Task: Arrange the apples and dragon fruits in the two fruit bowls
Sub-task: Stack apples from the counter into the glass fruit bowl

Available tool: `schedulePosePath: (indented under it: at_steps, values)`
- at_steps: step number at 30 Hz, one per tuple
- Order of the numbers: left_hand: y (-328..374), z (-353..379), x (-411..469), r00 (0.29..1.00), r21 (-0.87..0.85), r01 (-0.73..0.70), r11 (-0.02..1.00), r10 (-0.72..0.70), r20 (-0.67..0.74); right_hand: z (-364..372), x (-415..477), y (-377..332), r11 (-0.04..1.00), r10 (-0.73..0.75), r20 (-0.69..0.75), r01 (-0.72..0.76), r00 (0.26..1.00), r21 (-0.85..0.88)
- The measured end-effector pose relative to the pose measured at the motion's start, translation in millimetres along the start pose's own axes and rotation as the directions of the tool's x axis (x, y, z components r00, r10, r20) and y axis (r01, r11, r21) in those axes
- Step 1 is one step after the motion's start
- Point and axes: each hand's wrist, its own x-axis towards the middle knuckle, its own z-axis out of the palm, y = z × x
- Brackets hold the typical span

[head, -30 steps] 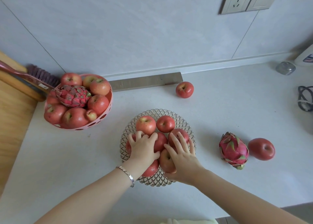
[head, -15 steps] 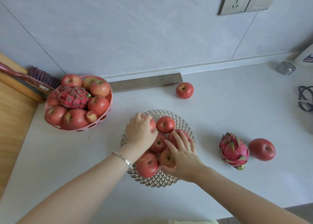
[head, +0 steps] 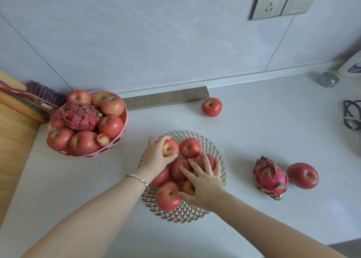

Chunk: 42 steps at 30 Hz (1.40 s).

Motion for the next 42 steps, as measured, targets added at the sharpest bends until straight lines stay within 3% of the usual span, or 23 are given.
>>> schedulePosePath:
  at_steps: [4, 8, 10, 13, 18, 20, 22, 24, 26, 29, 31, 33, 36, 38, 39, 42]
  values:
    - [1.5, 4.9, -2.5, 1.0, 0.252, -0.023, 0.967, 0.022, 0.007, -14.5, 0.5, -4.2, 0.999, 0.007, 0.044, -0.009, 0.999, 0.053]
    - [6.7, -2.7, 9.1, 0.999, 0.369, 0.021, 0.929, -0.029, 0.016, -55.3, 35.9, 18.1, 0.956, 0.164, -0.157, -0.117, 0.974, 0.27]
    - [15.2, -13.6, 20.4, 0.997, 0.301, 0.071, 0.951, -0.071, -0.011, -79.7, 69.2, 43.9, 0.952, 0.238, -0.245, -0.175, 0.94, 0.253]
    - [26.7, -33.7, 38.7, 0.997, 0.052, 0.072, 0.996, -0.074, 0.026, -109.8, 120.2, 77.8, 0.932, 0.341, -0.306, -0.278, 0.889, 0.232]
    - [31.7, -53.9, 61.7, 0.995, -0.07, 0.035, 0.997, -0.027, 0.1, -111.4, 179.2, 109.2, 0.908, 0.419, -0.081, -0.415, 0.904, 0.065]
    - [31.4, -56.0, 66.7, 0.996, -0.115, 0.033, 0.993, -0.024, 0.082, -99.2, 189.0, 116.2, 0.905, 0.424, -0.061, -0.422, 0.903, 0.047]
    - [29.9, -55.9, 67.2, 0.997, -0.159, 0.043, 0.986, -0.033, 0.066, -91.1, 192.7, 121.0, 0.903, 0.426, -0.105, -0.415, 0.899, 0.11]
    - [28.7, -55.8, 63.9, 0.997, -0.199, 0.055, 0.979, -0.044, 0.058, -94.2, 192.4, 126.7, 0.854, 0.482, -0.127, -0.432, 0.867, 0.29]
    - [28.3, -56.0, 59.0, 0.997, -0.23, 0.059, 0.972, -0.047, 0.055, -104.4, 186.5, 130.3, 0.698, 0.565, -0.044, -0.449, 0.824, 0.558]
    - [29.9, -54.4, 49.0, 0.999, -0.313, 0.006, 0.95, 0.009, 0.047, -119.9, 160.9, 115.0, 0.231, 0.526, 0.225, -0.393, 0.82, 0.89]
    - [34.8, -51.4, 37.1, 0.992, -0.374, -0.085, 0.924, 0.115, 0.058, -127.9, 133.2, 92.4, -0.036, 0.388, 0.316, -0.329, 0.866, 0.944]
    - [43.5, -47.7, 21.8, 0.971, -0.394, -0.167, 0.904, 0.22, 0.094, -133.5, 102.9, 64.7, -0.163, 0.24, 0.335, -0.302, 0.911, 0.939]
    - [53.9, -39.4, -5.9, 0.924, -0.305, -0.355, 0.884, 0.381, 0.028, -132.1, 59.6, 22.5, -0.207, 0.08, 0.308, -0.286, 0.948, 0.936]
    - [55.9, -37.1, -22.0, 0.917, -0.221, -0.397, 0.891, 0.393, -0.067, -127.3, 41.2, 1.2, -0.259, -0.001, 0.322, -0.311, 0.947, 0.914]
    - [56.4, -37.1, -32.1, 0.921, -0.167, -0.388, 0.906, 0.375, -0.103, -123.6, 32.1, -6.3, -0.237, -0.003, 0.344, -0.335, 0.939, 0.912]
    - [47.7, -36.0, -55.5, 0.936, 0.096, -0.321, 0.942, 0.331, -0.121, -109.1, 16.1, -9.5, 0.084, 0.162, 0.344, -0.36, 0.925, 0.929]
